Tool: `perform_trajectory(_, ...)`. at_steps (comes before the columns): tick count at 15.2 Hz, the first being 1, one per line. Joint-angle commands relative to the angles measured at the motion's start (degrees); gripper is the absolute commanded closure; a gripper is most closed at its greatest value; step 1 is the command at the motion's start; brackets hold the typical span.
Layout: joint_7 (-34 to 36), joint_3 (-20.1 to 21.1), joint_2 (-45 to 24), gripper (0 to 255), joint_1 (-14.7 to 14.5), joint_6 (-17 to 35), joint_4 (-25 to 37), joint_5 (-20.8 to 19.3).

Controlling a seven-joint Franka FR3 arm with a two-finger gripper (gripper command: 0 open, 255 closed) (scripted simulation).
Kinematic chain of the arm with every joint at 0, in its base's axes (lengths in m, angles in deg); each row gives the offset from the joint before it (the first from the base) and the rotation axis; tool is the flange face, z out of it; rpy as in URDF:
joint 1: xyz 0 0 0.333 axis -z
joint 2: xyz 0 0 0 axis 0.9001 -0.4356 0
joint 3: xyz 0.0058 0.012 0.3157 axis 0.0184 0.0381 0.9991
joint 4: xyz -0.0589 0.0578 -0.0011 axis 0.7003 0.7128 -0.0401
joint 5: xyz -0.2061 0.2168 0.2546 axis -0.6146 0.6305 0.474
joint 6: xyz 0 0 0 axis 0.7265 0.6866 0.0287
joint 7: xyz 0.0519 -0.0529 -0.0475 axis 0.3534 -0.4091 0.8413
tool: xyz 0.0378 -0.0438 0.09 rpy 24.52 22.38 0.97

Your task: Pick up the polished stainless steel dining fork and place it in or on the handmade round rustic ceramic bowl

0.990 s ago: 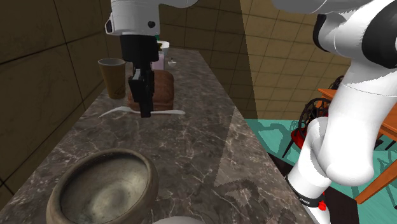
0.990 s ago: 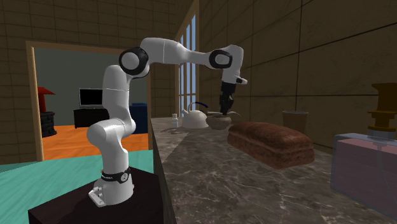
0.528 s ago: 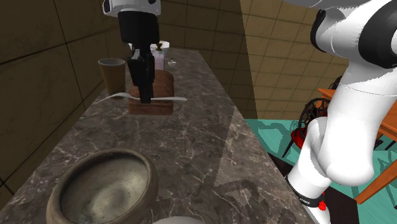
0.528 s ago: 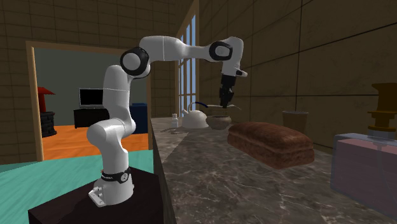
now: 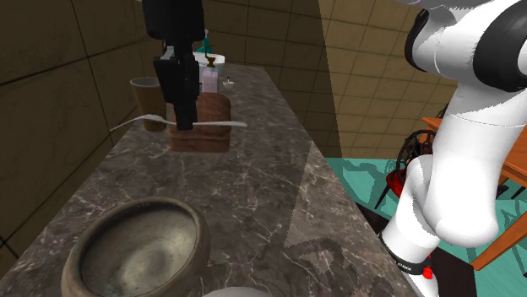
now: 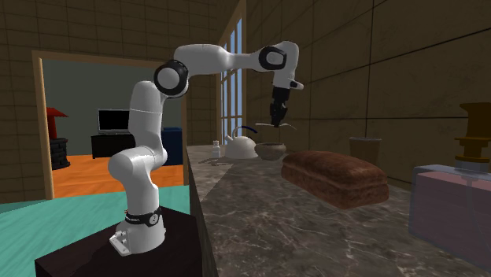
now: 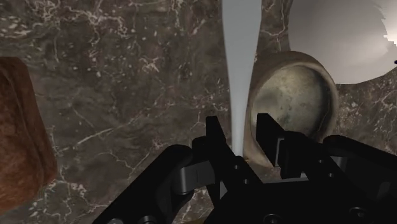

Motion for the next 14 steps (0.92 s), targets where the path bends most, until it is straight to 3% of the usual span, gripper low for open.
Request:
perform_trajectory(1, 2.5, 1.0, -1.0, 255, -1.6, 0.7, 0.7, -0.3)
perform_trajectory(9, 13.8, 5.1, -7.5, 255, -9.8, 2.5, 7.0, -2.7)
perform_trajectory(14, 12.7, 5.0, -5.8, 255, -9.1, 7.0, 0.8, -2.1)
